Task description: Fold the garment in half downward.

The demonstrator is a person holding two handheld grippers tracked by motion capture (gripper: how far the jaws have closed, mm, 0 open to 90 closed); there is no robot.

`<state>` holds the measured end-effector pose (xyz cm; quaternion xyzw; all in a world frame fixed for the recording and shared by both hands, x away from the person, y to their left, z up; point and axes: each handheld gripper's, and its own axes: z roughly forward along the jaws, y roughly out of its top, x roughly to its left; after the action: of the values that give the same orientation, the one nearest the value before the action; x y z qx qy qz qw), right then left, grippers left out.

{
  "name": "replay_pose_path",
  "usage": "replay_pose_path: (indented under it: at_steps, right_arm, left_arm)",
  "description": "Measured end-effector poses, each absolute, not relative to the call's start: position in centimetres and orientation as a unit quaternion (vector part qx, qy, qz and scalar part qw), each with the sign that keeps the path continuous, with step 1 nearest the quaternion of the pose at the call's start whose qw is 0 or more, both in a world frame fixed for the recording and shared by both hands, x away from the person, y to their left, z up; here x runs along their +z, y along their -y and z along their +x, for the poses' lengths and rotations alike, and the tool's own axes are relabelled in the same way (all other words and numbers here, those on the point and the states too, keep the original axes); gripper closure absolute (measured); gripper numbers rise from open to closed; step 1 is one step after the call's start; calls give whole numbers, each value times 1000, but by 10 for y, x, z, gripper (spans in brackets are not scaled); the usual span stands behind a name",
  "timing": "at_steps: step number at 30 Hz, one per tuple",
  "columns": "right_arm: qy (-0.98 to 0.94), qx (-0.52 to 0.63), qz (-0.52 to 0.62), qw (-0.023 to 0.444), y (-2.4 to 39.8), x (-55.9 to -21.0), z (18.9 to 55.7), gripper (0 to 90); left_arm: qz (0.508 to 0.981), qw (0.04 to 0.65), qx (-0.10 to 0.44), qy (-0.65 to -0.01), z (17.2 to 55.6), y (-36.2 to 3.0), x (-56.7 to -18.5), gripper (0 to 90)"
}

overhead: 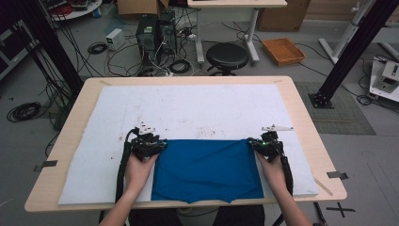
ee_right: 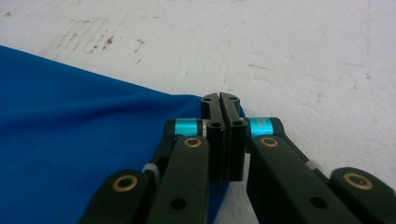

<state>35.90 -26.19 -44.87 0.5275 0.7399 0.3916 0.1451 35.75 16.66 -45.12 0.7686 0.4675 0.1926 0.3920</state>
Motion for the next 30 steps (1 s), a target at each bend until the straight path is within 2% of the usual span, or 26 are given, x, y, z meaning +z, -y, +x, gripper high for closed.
replay_pose_path:
  at_steps: [6, 13, 15, 18, 23, 27, 29, 30]
  right_arm:
    - [-732, 391, 533, 166, 272, -443, 356, 900]
    - [-727, 395, 538, 161, 276, -445, 357, 887]
    - [-720, 409, 535, 167, 278, -441, 357, 790]
    - [-714, 425, 530, 172, 280, -437, 360, 709]
    - [-721, 414, 531, 163, 277, -442, 369, 639]
    - [-731, 401, 532, 145, 274, -449, 373, 648]
    - [-740, 394, 525, 144, 272, -452, 373, 685]
    - [-746, 392, 518, 149, 270, -451, 373, 755]
  left_arm:
    - [768, 392, 194, -468, 357, -167, -451, 605]
    - [768, 393, 191, -469, 357, -167, -451, 603]
    - [764, 398, 186, -473, 358, -168, -451, 595]
    - [760, 400, 190, -475, 358, -170, -450, 559]
    - [755, 404, 203, -475, 359, -173, -448, 523]
    - [762, 385, 201, -481, 361, -173, -452, 484]
    - [763, 380, 204, -482, 361, -172, -451, 488]
    - [764, 378, 207, -480, 361, -172, -451, 514]
